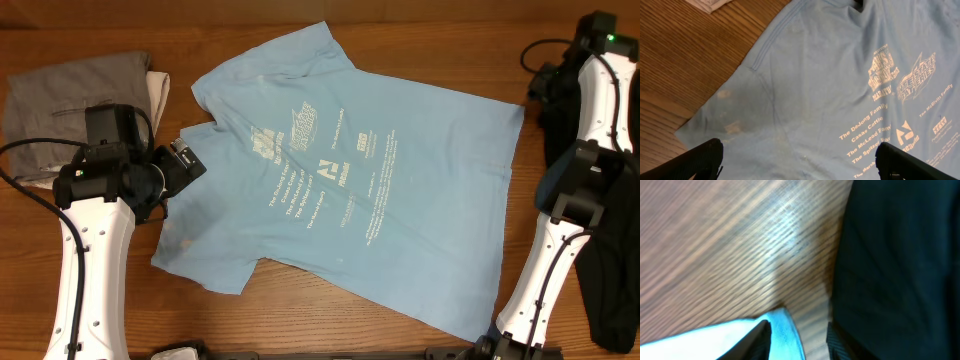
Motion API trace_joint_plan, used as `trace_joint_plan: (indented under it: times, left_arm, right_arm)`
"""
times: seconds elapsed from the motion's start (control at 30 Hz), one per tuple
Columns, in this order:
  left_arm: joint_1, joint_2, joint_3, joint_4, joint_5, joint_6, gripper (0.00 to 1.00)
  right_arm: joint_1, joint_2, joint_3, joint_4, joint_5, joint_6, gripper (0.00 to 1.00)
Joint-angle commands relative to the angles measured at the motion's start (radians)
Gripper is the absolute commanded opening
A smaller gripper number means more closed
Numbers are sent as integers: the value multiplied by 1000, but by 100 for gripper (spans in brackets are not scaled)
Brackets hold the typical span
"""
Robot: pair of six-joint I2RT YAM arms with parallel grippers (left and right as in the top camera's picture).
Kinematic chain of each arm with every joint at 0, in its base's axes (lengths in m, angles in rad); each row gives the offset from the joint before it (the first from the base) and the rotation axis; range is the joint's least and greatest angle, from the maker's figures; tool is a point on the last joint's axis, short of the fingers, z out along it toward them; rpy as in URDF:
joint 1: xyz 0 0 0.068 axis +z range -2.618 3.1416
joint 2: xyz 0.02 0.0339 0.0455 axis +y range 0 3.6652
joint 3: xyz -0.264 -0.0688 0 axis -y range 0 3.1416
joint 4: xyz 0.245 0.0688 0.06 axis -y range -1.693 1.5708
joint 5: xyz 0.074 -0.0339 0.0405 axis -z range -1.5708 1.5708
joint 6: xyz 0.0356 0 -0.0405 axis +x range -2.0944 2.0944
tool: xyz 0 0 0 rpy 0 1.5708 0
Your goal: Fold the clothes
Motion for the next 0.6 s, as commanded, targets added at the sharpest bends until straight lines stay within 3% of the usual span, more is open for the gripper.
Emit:
trace_joint_plan:
  times: [0.0,0.4,0.5,0.57]
  left_arm:
    - [-6,6,-2,1,7,9,100]
    - [-6,6,-2,1,7,9,100]
    - [-6,6,-2,1,7,9,100]
    - [-6,6,-2,1,7,9,100]
  right_arm:
    - [-5,3,27,-29,-50,-9,35]
    - [-3,3,-177,56,-107,-34,34]
    - [-3,3,-214,73,-107,-34,24]
    - [-3,3,-226,75,-107,-45,11]
